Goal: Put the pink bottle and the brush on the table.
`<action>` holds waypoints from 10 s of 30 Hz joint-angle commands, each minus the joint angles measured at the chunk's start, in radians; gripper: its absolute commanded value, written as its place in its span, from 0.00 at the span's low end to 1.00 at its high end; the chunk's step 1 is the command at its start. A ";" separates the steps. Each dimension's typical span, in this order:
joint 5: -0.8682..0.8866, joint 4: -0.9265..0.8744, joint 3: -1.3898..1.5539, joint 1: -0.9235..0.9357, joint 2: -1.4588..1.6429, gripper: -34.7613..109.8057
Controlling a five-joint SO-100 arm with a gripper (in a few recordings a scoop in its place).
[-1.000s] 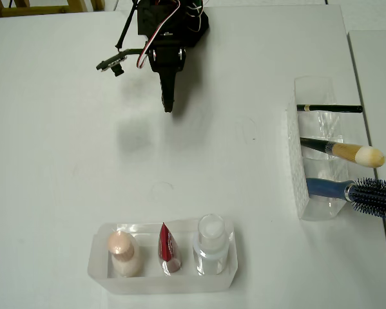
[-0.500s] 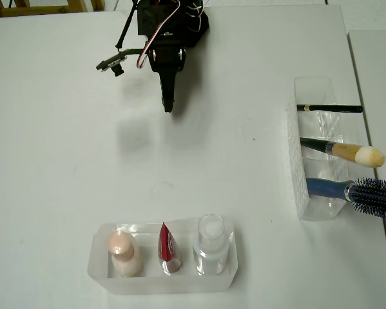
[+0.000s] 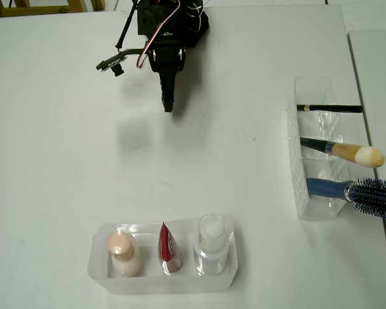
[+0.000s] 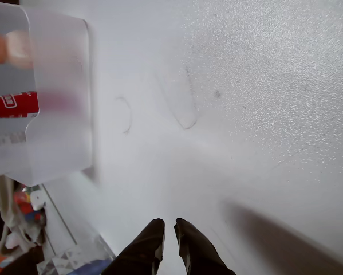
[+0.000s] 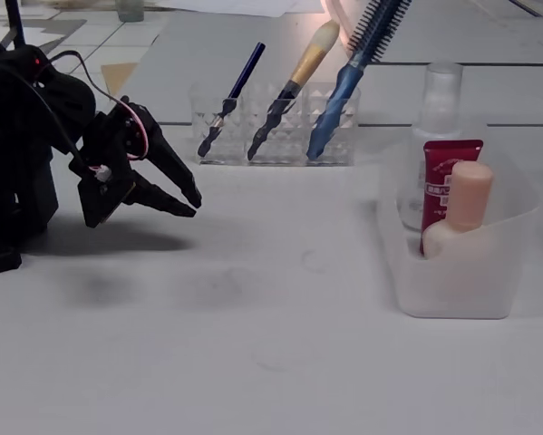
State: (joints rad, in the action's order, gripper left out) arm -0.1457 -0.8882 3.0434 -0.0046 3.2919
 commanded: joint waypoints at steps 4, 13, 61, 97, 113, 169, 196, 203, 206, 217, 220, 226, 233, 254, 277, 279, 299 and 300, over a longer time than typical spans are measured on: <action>-0.011 -0.008 0.003 0.000 0.023 0.24; -0.011 -0.008 0.003 -0.002 0.023 0.24; -0.015 -0.008 0.003 -0.003 0.023 0.24; -0.551 0.002 -0.124 0.009 0.023 0.24; -1.060 0.064 -0.207 0.011 -0.003 0.24; -1.390 1.035 -0.640 0.124 -1.253 0.24; -1.401 1.069 -0.945 0.176 -1.583 0.39; -1.402 1.063 -1.040 0.176 -1.667 0.45; -1.405 1.058 -1.081 0.176 -1.703 0.46; -1.431 1.045 -1.243 0.176 -1.844 0.47; -1.440 1.048 -1.276 0.176 -1.876 0.48; -1.463 1.066 -1.336 0.176 -1.945 0.49; -1.505 1.120 -1.413 0.176 -2.026 0.51; -1.537 1.255 -1.574 0.163 -2.246 0.52; -1.574 1.304 -1.643 0.166 -2.338 0.47; -1.574 1.305 -1.649 0.167 -2.342 0.46; -1.575 1.331 -1.667 0.161 -2.370 0.37; -1.575 1.333 -1.667 0.161 -2.370 0.36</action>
State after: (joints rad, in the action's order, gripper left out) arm -1.7104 0.4218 1.4082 0.1473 0.8928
